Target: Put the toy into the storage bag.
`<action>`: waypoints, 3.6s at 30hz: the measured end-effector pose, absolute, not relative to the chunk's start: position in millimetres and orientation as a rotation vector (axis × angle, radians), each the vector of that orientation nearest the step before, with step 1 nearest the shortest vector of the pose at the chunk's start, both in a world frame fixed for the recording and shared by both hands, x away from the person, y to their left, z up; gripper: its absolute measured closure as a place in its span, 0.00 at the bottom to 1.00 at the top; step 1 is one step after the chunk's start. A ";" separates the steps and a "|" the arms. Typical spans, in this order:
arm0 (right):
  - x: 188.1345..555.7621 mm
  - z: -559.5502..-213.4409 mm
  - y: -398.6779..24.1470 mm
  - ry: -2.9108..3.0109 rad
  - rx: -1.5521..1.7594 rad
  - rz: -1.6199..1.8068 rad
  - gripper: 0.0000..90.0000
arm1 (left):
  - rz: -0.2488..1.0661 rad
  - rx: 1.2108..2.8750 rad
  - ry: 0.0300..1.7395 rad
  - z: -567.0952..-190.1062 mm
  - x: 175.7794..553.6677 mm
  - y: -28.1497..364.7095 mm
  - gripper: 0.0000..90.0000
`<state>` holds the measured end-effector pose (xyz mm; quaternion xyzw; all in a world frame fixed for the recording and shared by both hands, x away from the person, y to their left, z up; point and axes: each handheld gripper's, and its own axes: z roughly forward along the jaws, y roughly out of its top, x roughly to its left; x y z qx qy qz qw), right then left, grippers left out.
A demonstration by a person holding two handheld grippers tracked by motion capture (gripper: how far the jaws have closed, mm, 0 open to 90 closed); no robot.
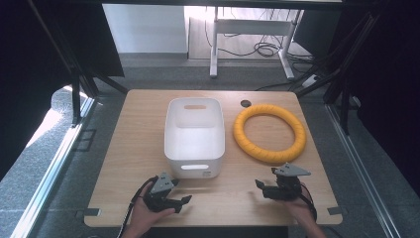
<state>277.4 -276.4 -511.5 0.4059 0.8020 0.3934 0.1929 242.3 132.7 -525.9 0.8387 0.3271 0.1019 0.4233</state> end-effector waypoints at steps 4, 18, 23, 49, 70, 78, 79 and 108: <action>277.8 -512.1 -277.9 2.275 1.119 1.120 0.27 | 0.246 2.117 0.817 -529.9 244.1 131.5 0.29; 273.1 -504.8 -273.1 2.317 1.023 1.162 0.30 | 0.243 2.120 0.797 -528.4 241.0 128.1 0.29; 274.2 -502.7 -274.5 2.364 1.011 1.156 0.31 | 0.238 2.125 0.798 -529.8 241.2 126.6 0.29; 332.5 -435.0 -266.6 2.504 0.918 0.954 0.32 | 0.209 2.120 0.803 -528.6 240.6 123.8 0.29; 402.6 -445.8 -256.2 2.696 0.943 0.667 0.37 | 0.199 2.119 0.797 -530.6 240.5 123.4 0.29; 413.0 -460.7 -254.5 2.739 0.942 0.600 0.34 | 0.198 2.121 0.800 -531.1 240.5 123.1 0.29; 414.5 -462.7 -254.8 2.743 0.934 0.593 0.34 | 0.198 2.121 0.800 -531.1 240.5 123.1 0.29; 433.6 -507.0 -249.0 2.829 0.932 0.459 0.41 | 0.192 2.140 0.789 -533.9 240.2 119.1 0.29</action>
